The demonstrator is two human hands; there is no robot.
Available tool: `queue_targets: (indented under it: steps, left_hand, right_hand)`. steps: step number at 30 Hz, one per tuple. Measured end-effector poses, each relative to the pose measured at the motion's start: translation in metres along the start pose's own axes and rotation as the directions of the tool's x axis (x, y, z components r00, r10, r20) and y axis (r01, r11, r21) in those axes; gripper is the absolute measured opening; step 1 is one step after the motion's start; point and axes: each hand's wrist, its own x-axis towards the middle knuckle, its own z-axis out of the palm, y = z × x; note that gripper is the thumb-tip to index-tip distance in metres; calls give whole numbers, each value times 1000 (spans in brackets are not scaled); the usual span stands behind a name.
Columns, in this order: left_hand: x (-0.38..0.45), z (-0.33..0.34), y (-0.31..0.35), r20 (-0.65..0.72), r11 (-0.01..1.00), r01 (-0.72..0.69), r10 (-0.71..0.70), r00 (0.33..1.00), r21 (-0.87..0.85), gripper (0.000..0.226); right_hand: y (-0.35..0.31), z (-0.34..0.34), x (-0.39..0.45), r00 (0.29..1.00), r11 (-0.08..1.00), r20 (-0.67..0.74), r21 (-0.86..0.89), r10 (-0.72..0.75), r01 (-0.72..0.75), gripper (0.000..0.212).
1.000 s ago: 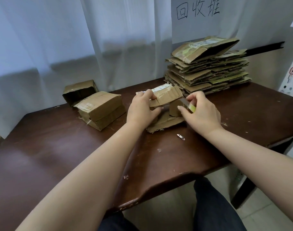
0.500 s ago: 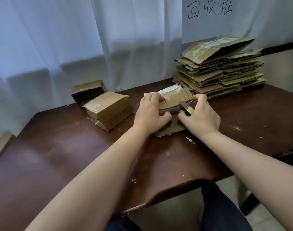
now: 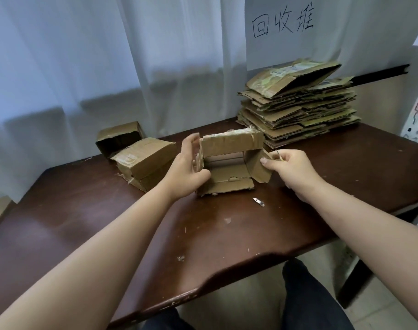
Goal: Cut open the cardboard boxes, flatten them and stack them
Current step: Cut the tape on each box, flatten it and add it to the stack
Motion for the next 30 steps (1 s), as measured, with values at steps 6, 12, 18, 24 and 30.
queue_targets:
  steps: [6, 12, 18, 24, 30]
  left_hand:
    - [-6, 10, 3, 133, 979, -70, 45, 990, 193, 29]
    - [-2, 27, 6, 409, 907, -57, -132, 903, 418, 60]
    - [1, 31, 27, 484, 801, -130, -215, 848, 584, 61]
    - [9, 32, 12, 271, 928, -139, 43, 962, 345, 26]
    - [15, 44, 18, 121, 910, -59, 10, 993, 411, 54]
  right_hand:
    - [-6, -6, -1, 987, 997, -160, 72, -24, 36, 74]
    - [-15, -28, 5, 958, 990, -287, -139, -6, -36, 33]
    - [-11, -27, 9, 979, 927, -198, -372, -36, -41, 18]
    - [-24, -14, 14, 965, 838, -133, -531, -226, 123, 30]
    - [-17, 18, 25, 949, 607, 290, -734, -126, 305, 39]
